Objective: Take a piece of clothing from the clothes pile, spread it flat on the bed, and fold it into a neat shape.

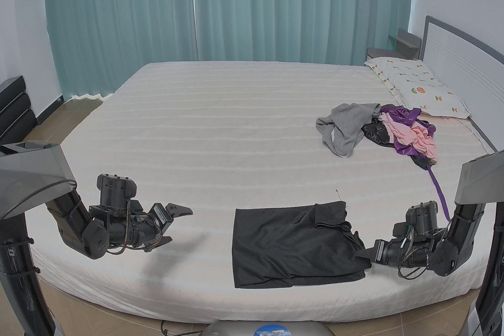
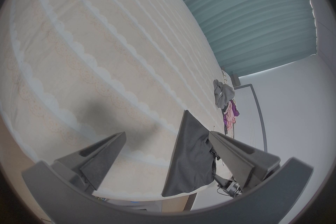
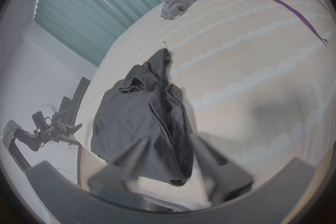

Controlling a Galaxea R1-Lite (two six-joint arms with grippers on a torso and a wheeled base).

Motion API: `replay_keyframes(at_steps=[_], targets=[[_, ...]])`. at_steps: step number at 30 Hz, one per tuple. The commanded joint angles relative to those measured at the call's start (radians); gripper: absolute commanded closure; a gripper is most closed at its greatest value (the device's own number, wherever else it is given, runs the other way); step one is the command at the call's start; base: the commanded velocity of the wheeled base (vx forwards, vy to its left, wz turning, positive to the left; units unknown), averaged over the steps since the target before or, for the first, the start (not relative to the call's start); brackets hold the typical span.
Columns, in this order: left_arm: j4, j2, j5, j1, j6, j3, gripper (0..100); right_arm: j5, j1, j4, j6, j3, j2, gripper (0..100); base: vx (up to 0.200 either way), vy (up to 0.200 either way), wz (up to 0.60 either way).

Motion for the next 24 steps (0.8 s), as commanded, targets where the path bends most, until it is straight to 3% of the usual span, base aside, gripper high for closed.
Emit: replay_keyframes(at_steps=[1, 17, 18, 24], targets=[[0.001, 0.002, 0.000, 0.000, -0.002, -0.002, 0, -0.003, -0.012, -0.001, -0.027, 0.027, 0.010, 100, 0.000, 0.000, 0.00], [0.001, 0.002, 0.000, 0.000, -0.002, -0.002, 0, -0.001, -0.024, -0.001, -0.086, 0.098, -0.039, 100, 0.000, 0.000, 0.00], [0.001, 0.002, 0.000, 0.000, -0.002, -0.002, 0, -0.001, -0.022, -0.001, -0.088, 0.106, -0.040, 0, 0.000, 0.000, 0.00], [0.001, 0.002, 0.000, 0.000, 0.000, 0.000, 0, 0.003, -0.029, -0.028, -0.094, 0.106, -0.065, 0, 0.000, 0.000, 0.00]])
